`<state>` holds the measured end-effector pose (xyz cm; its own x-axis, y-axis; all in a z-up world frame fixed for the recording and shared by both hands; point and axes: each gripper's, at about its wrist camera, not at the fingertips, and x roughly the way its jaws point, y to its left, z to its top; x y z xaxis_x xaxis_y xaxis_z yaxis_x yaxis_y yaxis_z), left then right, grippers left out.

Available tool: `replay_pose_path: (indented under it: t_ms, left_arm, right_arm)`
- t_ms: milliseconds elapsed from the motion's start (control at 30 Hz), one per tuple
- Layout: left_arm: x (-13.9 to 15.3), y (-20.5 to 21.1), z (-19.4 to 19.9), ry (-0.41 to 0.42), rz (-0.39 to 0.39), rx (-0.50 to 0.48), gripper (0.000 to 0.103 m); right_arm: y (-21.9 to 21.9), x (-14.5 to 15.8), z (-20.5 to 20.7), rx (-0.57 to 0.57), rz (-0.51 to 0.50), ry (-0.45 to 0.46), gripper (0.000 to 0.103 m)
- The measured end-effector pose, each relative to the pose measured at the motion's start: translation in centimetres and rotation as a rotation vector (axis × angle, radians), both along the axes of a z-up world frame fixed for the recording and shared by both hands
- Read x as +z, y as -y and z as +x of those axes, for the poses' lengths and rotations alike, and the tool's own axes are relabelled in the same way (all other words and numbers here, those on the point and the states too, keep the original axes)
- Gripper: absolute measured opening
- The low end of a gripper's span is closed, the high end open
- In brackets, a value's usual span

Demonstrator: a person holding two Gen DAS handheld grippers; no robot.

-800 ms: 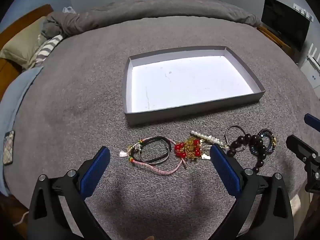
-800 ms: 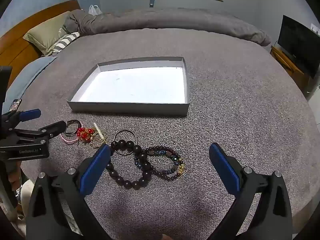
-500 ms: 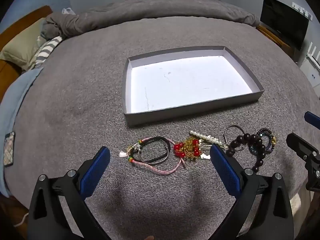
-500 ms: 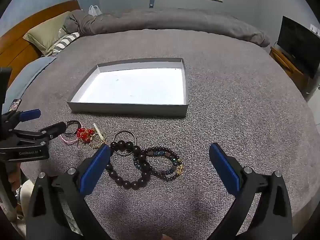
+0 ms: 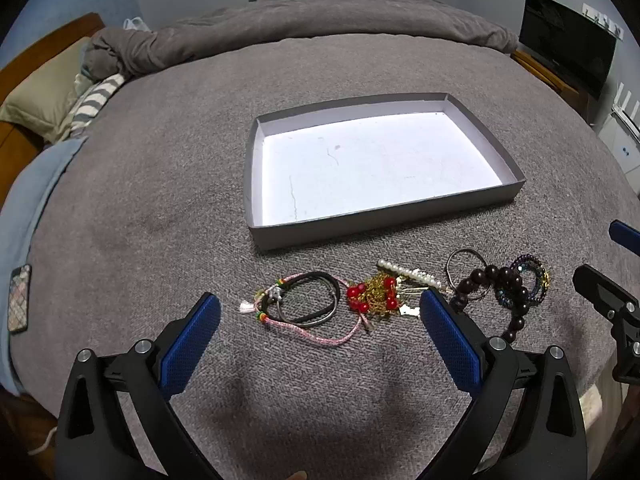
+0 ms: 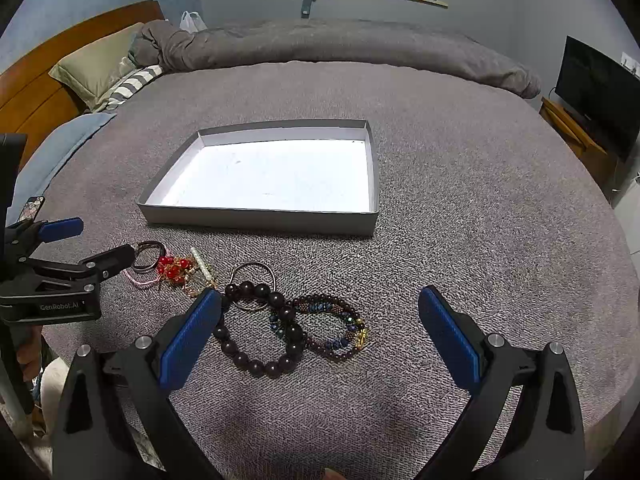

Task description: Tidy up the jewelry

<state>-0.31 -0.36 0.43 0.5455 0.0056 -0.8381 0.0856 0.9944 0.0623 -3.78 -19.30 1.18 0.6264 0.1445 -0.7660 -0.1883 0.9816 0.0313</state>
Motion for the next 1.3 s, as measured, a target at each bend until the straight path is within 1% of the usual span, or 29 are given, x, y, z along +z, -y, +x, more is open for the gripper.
replay_pose_path:
  t_ms: [1300]
  left_arm:
    - [-0.45, 0.4, -0.22, -0.011, 0.002, -0.006, 0.101]
  right_arm:
    - [0.21, -0.68, -0.34, 0.001, -0.001, -0.008, 0.098]
